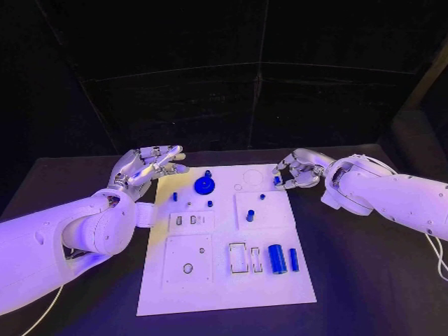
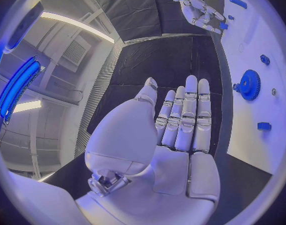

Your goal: Assemble the parts on the task board

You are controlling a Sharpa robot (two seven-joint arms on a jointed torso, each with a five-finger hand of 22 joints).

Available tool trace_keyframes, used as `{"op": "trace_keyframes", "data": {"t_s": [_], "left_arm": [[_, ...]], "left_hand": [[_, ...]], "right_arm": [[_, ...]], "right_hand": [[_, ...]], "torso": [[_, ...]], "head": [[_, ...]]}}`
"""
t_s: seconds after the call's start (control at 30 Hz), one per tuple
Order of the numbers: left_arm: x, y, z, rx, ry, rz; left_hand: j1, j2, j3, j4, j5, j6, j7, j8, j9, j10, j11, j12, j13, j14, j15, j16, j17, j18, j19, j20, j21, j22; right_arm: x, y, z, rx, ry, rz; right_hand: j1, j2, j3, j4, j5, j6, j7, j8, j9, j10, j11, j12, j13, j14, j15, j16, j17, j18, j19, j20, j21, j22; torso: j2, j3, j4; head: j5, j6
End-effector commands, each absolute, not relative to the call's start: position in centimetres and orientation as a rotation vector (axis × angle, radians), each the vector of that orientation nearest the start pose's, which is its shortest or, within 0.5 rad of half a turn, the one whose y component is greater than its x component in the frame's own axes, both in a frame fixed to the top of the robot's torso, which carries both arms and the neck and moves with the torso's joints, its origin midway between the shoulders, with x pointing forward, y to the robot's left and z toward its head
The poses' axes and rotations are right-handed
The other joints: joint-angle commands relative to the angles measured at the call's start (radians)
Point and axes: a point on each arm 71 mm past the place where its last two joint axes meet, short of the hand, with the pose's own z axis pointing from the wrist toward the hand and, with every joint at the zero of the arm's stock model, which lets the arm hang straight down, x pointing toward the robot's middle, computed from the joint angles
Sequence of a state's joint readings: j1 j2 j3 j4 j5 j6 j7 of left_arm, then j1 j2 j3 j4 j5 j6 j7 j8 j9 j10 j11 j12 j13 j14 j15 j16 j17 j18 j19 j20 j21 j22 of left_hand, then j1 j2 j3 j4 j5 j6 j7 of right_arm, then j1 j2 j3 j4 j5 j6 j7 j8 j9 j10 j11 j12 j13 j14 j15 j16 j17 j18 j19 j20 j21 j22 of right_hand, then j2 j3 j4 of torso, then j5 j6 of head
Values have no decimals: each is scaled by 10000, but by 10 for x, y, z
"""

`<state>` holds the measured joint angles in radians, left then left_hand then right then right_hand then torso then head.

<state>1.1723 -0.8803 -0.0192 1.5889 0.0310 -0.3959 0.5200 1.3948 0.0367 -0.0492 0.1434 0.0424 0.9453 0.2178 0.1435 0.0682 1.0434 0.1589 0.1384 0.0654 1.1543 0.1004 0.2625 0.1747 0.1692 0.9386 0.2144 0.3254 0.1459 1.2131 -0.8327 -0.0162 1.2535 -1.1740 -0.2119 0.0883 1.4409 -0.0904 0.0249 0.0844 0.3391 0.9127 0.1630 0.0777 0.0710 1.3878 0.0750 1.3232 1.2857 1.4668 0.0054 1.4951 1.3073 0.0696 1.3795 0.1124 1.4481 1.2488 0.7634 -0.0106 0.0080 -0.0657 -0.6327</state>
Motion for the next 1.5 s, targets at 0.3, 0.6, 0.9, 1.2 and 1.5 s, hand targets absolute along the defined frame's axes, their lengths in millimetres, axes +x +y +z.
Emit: {"op": "trace_keyframes", "data": {"t_s": [0.3,0.6,0.9,1.2,1.5], "left_arm": [[478,215,-170,-11043,12613,-15814],[478,215,-171,-11051,12623,-15806],[478,215,-171,-11063,12645,-15801],[478,215,-171,-11070,12654,-15797],[478,215,-171,-11073,12652,-15788]], "left_hand": [[-8,98,-11,-72,52,16,54,-35,-14,22,42,-45,-4,48,50,-34,10,128,64,24,-32,-12],[-8,98,-11,-72,52,16,54,-35,-14,22,42,-45,-4,48,50,-34,10,128,64,24,-32,-12],[-8,110,-22,-92,52,29,49,-48,-14,40,38,-64,-2,50,49,-51,18,129,66,25,-43,-22],[-8,112,-23,-94,52,31,48,-49,-14,42,37,-66,-1,51,49,-53,19,129,66,25,-44,-24],[-8,112,-23,-94,52,31,48,-49,-14,42,37,-66,-1,51,49,-53,19,129,66,25,-44,-24]], "right_arm": [[535,-273,-194,916,17488,6850],[536,-274,-195,926,17498,6810],[536,-273,-195,917,17426,6827],[536,-273,-193,908,17142,6972],[536,-274,-187,992,16377,6979]], "right_hand": [[21,314,64,-141,-187,428,-78,260,45,46,-83,61,65,677,-121,-13,869,-18,-4,-81,-10,48],[86,587,293,-267,-536,830,-168,455,54,89,-165,105,123,687,-189,-1,904,-29,34,-143,12,102],[93,624,343,-294,-557,883,-185,474,48,98,-182,114,135,691,-203,6,921,-33,47,-156,20,122],[133,966,756,-401,-969,1402,-362,696,72,197,-334,222,266,720,-321,60,1043,-63,147,-251,86,280],[302,1357,1600,-740,-1595,1868,-550,886,120,315,-498,321,413,744,-476,105,1145,-85,208,-412,134,384]], "torso": [[0,2,1],[-9,7,3],[-6,11,5],[-7,11,2],[-11,16,5]], "head": [[33,-47],[34,-61],[27,-72],[22,-78],[44,-78]]}}
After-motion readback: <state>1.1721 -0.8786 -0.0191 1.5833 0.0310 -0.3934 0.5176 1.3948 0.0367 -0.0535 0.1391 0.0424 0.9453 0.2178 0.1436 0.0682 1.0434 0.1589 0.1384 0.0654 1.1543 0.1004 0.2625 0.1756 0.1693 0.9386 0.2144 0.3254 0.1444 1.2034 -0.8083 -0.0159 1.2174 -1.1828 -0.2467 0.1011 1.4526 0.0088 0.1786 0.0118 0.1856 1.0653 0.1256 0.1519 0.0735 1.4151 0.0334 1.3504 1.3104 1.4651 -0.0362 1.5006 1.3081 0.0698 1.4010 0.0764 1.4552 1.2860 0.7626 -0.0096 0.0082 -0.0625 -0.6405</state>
